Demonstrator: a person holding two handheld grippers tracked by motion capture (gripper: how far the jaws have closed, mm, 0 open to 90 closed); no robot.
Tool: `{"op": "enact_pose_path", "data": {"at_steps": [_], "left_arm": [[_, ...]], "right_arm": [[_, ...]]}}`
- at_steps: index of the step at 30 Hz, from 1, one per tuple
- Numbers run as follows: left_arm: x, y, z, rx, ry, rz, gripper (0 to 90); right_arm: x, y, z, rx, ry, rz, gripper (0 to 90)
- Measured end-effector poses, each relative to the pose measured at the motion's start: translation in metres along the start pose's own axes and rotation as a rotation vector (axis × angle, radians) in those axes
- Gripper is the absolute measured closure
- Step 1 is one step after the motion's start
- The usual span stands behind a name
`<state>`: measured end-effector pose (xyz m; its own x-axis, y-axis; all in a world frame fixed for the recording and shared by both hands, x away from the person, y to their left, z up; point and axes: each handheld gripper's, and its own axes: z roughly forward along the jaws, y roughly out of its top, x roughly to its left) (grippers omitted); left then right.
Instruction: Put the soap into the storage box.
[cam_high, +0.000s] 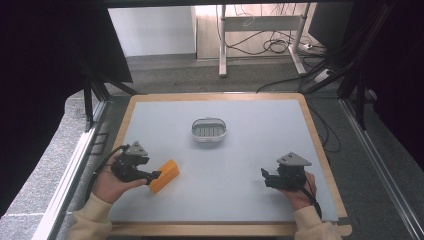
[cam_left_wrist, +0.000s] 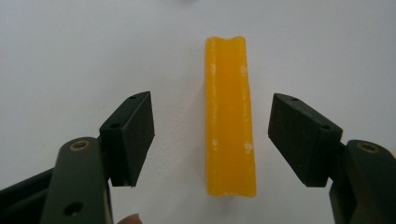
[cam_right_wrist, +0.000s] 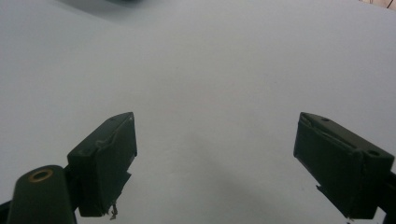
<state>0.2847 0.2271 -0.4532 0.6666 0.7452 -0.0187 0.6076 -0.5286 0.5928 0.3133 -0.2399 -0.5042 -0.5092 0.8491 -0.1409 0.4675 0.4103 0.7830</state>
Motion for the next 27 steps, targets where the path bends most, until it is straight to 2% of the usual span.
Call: {"op": "enact_pose_path", "data": {"at_steps": [11, 21, 22, 27], "left_arm": [[-0.012, 0.011, 0.021, 0.075, -0.009, 0.044, 30.7], [-0.011, 0.015, 0.039, 0.137, -0.012, 0.030, 33.7], [-0.010, 0.014, 0.045, 0.148, -0.027, 0.025, 34.2], [-0.010, 0.014, 0.056, 0.195, -0.011, 0.025, 42.9]], "right_arm": [[-0.001, -0.001, 0.001, 0.009, -0.010, -0.002, 13.5], [0.000, -0.001, 0.001, 0.009, -0.023, -0.013, 13.6], [0.001, -0.001, 0.002, 0.010, -0.025, -0.014, 13.5], [0.001, -0.002, 0.002, 0.016, -0.030, -0.022, 13.6]]}}
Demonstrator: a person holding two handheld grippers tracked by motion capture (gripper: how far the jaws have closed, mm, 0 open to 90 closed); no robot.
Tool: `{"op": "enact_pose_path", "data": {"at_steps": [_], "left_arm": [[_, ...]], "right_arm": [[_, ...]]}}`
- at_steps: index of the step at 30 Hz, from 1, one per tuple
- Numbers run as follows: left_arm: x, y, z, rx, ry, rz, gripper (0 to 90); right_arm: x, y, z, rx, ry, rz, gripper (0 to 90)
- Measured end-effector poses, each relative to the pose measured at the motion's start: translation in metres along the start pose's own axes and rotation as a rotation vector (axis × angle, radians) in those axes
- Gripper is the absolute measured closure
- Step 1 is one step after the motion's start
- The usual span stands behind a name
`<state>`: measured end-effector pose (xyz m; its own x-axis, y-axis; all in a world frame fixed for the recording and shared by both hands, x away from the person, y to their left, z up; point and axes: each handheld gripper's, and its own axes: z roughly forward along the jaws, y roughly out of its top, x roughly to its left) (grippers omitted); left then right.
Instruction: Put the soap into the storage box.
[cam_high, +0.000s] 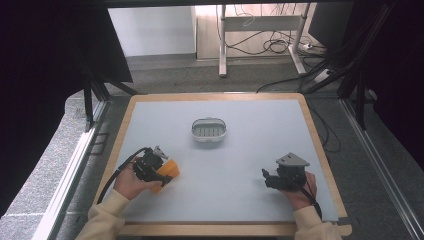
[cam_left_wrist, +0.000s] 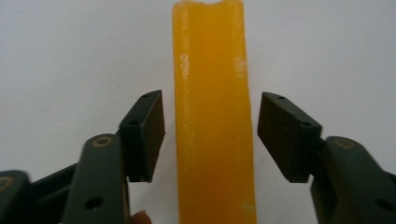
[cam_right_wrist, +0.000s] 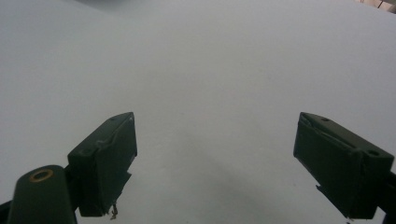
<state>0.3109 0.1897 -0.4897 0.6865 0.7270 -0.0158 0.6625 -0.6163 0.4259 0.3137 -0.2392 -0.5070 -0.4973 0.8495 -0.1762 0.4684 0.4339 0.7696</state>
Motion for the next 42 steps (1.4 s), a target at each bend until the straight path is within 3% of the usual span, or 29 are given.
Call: {"op": "enact_pose_path", "data": {"at_steps": [4, 6, 9, 17, 23, 33, 42], "left_arm": [[0.000, 0.000, 0.004, 0.013, -0.011, -0.001, 48.6], [0.000, 0.000, 0.005, 0.026, -0.012, -0.002, 55.6], [0.000, 0.001, 0.006, 0.028, 0.004, -0.010, 60.4], [0.001, 0.001, 0.004, 0.026, -0.007, -0.026, 61.6], [0.001, 0.001, -0.009, -0.032, -0.021, -0.037, 61.7], [-0.001, 0.000, -0.028, -0.070, -0.012, -0.017, 61.6], [-0.001, -0.001, -0.031, -0.078, -0.004, -0.013, 61.7]], "right_arm": [[0.000, 0.000, 0.000, 0.005, -0.009, -0.002, 13.6], [-0.001, -0.001, 0.001, 0.010, -0.015, -0.002, 13.6], [-0.001, -0.001, 0.001, 0.014, -0.020, 0.000, 13.7], [-0.001, -0.001, 0.000, 0.011, -0.024, -0.004, 13.8], [-0.001, 0.000, -0.001, -0.001, -0.028, 0.000, 14.1], [-0.001, 0.000, -0.002, -0.006, -0.033, -0.001, 14.1], [-0.001, 0.000, -0.003, -0.004, -0.036, -0.003, 14.1]]}}
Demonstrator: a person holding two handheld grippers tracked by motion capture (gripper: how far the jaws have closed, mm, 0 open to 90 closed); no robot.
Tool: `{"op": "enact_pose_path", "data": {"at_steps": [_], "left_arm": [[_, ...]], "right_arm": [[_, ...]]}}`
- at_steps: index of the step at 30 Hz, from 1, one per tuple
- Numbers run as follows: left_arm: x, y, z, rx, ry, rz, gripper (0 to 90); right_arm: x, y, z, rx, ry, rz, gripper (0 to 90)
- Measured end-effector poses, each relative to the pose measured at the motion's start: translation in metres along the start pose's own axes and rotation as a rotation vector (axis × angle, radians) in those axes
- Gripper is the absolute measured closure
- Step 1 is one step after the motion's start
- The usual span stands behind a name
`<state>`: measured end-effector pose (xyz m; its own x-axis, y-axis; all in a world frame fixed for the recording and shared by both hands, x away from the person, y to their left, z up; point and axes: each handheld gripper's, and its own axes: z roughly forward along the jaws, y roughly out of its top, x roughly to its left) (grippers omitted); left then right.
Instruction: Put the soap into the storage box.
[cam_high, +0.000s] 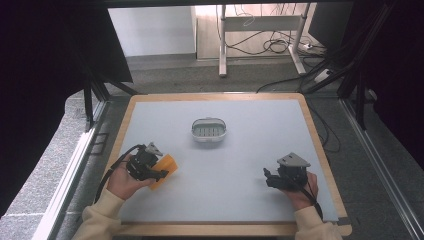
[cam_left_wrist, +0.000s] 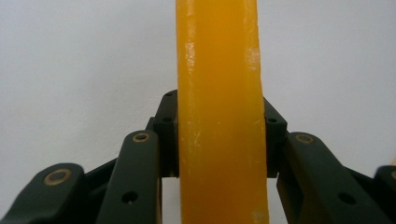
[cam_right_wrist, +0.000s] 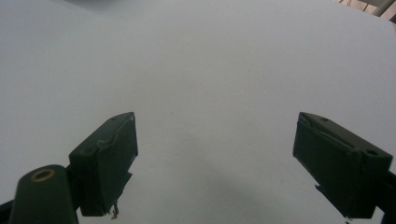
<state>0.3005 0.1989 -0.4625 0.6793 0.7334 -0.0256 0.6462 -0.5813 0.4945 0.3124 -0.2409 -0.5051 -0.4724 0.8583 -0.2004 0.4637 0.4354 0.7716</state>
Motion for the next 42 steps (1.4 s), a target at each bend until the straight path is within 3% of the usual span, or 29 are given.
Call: {"op": "enact_pose_path", "data": {"at_steps": [19, 25, 42], "left_arm": [[-0.008, 0.007, -0.008, -0.044, -0.014, 0.041, 61.7], [-0.011, 0.019, -0.013, -0.074, -0.053, 0.053, 61.7], [-0.018, 0.045, -0.003, -0.045, -0.049, 0.085, 61.7]], "right_arm": [[0.002, 0.000, -0.001, -0.006, -0.010, 0.001, 14.2], [0.002, 0.000, -0.003, -0.009, -0.010, 0.004, 14.3], [-0.001, -0.002, -0.004, -0.021, 0.010, 0.039, 15.2]]}}
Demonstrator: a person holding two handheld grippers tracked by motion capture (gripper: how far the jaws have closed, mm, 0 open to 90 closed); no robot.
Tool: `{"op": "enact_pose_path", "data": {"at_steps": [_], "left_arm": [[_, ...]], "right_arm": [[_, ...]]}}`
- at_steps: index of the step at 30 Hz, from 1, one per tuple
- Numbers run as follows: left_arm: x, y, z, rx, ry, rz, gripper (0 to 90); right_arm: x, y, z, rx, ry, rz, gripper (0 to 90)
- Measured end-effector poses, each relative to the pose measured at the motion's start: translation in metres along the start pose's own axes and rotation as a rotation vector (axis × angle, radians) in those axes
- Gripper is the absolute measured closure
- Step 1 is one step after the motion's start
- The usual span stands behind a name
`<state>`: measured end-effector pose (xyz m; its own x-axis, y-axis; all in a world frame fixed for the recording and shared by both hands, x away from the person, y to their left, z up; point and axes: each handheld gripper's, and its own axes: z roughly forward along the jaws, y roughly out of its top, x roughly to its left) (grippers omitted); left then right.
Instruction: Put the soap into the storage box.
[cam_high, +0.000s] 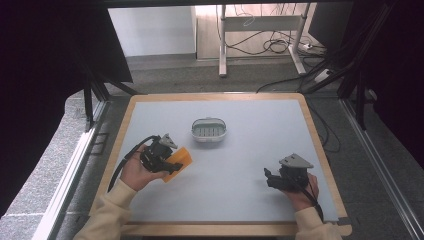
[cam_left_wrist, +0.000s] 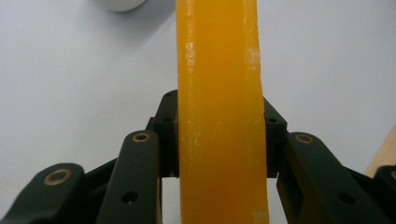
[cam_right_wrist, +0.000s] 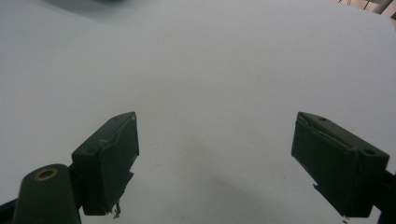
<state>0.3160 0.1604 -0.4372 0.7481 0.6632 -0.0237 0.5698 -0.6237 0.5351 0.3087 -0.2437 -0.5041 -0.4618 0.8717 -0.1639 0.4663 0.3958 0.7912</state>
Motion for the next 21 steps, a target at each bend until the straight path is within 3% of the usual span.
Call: {"op": "enact_pose_path", "data": {"at_steps": [21], "left_arm": [[0.0056, 0.0073, -0.0022, -0.023, 0.006, 0.002, 61.7]], "right_arm": [[-0.0042, -0.0029, -0.0013, 0.002, -0.009, 0.000, 15.5]]}}
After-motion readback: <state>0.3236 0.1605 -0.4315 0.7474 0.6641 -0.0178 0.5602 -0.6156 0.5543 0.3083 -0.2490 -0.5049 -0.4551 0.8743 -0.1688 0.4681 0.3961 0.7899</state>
